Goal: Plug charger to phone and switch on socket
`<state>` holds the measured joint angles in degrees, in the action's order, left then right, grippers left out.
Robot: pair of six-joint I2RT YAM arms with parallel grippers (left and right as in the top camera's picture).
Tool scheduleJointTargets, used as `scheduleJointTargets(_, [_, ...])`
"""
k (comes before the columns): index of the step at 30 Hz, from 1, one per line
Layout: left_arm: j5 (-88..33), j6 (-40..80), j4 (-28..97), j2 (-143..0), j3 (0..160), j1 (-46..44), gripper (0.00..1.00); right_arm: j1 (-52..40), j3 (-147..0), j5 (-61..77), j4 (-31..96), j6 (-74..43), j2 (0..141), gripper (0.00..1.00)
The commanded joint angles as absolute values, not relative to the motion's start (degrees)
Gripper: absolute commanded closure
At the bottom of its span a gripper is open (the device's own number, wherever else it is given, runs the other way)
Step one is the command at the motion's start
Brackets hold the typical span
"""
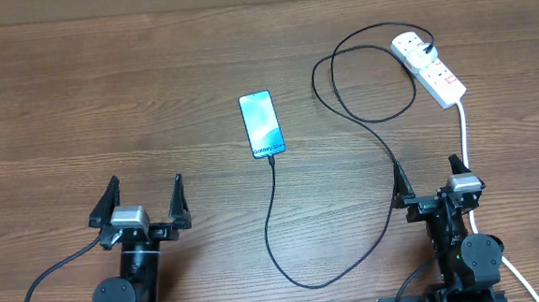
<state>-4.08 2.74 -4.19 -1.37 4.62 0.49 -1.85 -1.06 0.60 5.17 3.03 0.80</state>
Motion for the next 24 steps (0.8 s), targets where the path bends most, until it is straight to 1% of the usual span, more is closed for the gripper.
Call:
scheduleJointTargets(1, [-3.31, 1.74, -6.9, -0.16, 1.48, 0.97, 0.0, -1.48, -0.49, 0.05, 4.82, 3.27, 0.16, 0.0])
scheduleJointTargets(3, [-1.58, 2.9, -7.68, -0.16, 0.4, 0.95, 0.0, -1.48, -0.49, 0.05, 4.82, 3.27, 0.16, 0.0])
scheduleJointTargets(11, [6.5, 3.86, -2.81, -0.16, 0.27, 0.97, 0.0, -1.48, -0.49, 0.08, 4.82, 3.27, 0.16, 0.0])
scheduleJointTargets(16, [6.46, 3.77, 4.14, -0.16, 0.27, 0.97, 0.01, -1.48, -0.49, 0.05, 4.82, 3.27, 0.16, 0.0])
scheduleJointTargets(24, [5.89, 1.65, 3.9, -0.16, 0.27, 0.95, 0.0, -1.48, -0.49, 0.05, 4.82, 3.27, 0.16, 0.0])
